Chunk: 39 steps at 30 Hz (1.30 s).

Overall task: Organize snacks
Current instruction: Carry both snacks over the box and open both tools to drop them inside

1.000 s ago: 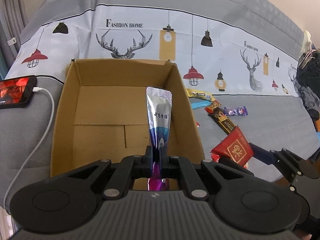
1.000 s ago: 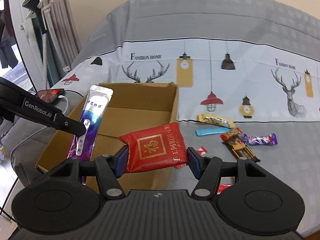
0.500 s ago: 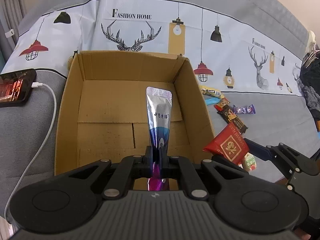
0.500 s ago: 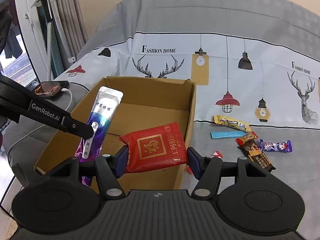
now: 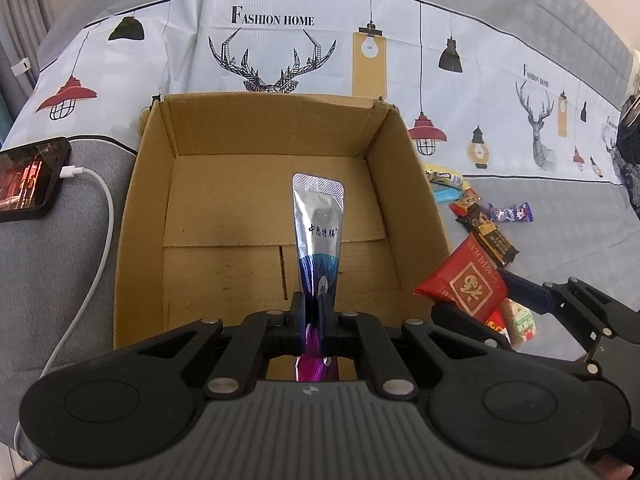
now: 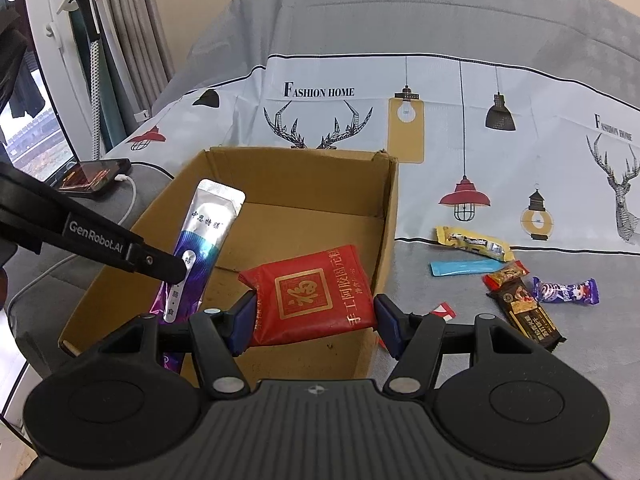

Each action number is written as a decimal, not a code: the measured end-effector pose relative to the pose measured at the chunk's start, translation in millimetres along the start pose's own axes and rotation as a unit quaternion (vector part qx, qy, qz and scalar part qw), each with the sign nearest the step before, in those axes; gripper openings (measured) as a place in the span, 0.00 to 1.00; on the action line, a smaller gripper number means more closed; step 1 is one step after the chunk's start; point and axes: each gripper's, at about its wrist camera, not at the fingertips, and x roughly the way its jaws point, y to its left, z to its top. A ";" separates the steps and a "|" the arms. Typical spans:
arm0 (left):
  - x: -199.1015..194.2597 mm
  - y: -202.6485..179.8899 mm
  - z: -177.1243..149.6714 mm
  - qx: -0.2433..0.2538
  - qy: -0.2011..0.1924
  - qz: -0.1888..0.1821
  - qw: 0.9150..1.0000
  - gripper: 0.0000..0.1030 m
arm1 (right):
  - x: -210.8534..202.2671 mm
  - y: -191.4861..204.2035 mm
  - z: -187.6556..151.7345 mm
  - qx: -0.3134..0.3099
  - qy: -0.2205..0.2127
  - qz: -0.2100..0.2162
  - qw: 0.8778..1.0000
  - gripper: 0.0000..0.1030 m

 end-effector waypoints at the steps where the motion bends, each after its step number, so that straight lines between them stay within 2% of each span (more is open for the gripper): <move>1: 1.2 0.3 0.5 0.000 0.001 0.000 1.000 0.06 | 1.3 0.1 0.8 0.000 0.000 0.001 1.000 0.62; 15: 18.8 6.3 6.2 0.005 0.009 0.010 1.000 0.06 | 17.7 9.2 2.7 -0.005 0.011 0.008 1.000 0.62; 17: 21.7 7.7 7.6 0.006 0.012 0.011 1.000 0.06 | 19.7 9.4 3.9 -0.005 0.008 0.010 1.000 0.65; 18: 22.9 8.4 9.0 0.006 0.012 0.012 1.000 0.07 | 20.7 9.7 4.9 -0.005 0.007 0.013 1.000 0.69; 20: 23.5 10.7 12.2 -0.001 0.010 0.018 1.000 0.26 | 21.0 10.7 7.1 -0.009 0.000 0.009 1.000 0.80; 22: 22.1 14.8 16.5 -0.007 0.001 0.019 1.000 0.96 | 19.0 12.7 8.4 -0.023 -0.014 -0.005 1.000 0.92; 23: 19.0 16.5 17.7 -0.009 -0.013 0.021 1.000 1.00 | 17.9 13.4 7.9 -0.032 -0.020 -0.010 0.999 0.93; 25: 12.1 16.3 17.2 0.003 -0.041 0.018 0.999 1.00 | 16.9 13.5 6.3 -0.047 -0.020 -0.015 0.999 0.95; 27: 10.9 13.5 18.3 0.020 -0.044 0.024 0.999 1.00 | 17.4 12.0 3.6 -0.047 -0.014 -0.016 0.999 0.95; 35: 15.0 14.4 15.4 0.024 -0.034 0.029 0.999 1.00 | 20.0 11.0 -2.4 -0.025 0.003 -0.018 1.000 0.96; 39: 9.4 13.9 14.7 0.041 -0.059 0.050 0.996 1.00 | 19.7 11.5 -2.4 -0.021 0.006 -0.023 0.999 0.97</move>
